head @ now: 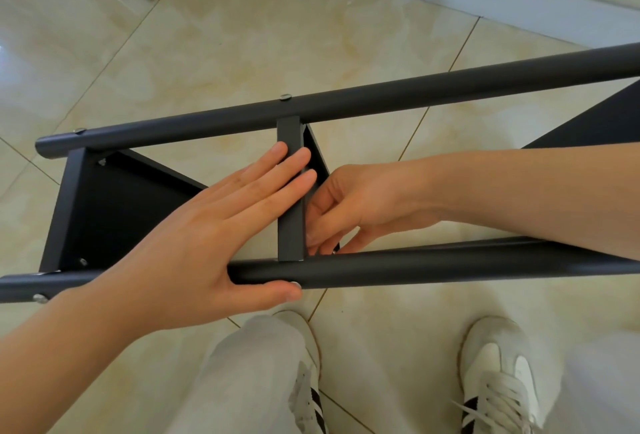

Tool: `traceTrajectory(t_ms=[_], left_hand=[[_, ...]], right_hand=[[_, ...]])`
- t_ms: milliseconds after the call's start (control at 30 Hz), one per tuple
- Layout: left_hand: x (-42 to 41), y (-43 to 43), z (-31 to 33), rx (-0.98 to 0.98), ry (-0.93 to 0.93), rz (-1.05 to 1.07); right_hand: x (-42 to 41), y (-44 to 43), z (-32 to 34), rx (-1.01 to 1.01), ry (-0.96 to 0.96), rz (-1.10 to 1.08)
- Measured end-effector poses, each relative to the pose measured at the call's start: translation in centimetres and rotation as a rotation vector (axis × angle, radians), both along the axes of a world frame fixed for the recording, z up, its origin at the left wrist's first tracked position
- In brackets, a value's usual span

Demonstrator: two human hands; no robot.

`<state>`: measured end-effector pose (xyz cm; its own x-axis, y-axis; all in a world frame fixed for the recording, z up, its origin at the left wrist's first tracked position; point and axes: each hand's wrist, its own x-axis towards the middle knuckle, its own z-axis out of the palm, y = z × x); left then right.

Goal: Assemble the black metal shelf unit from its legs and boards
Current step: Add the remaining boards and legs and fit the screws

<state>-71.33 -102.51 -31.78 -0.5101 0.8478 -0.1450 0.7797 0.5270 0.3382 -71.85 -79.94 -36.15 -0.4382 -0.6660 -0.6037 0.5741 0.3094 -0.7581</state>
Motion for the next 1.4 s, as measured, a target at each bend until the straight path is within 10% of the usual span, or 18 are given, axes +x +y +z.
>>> traceTrajectory(t_ms=[1400], left_hand=[[0.1,-0.1,0.2,0.007,-0.001,0.0]], right_hand=[[-0.6,0.2,-0.4,-0.023,-0.171,0.085]])
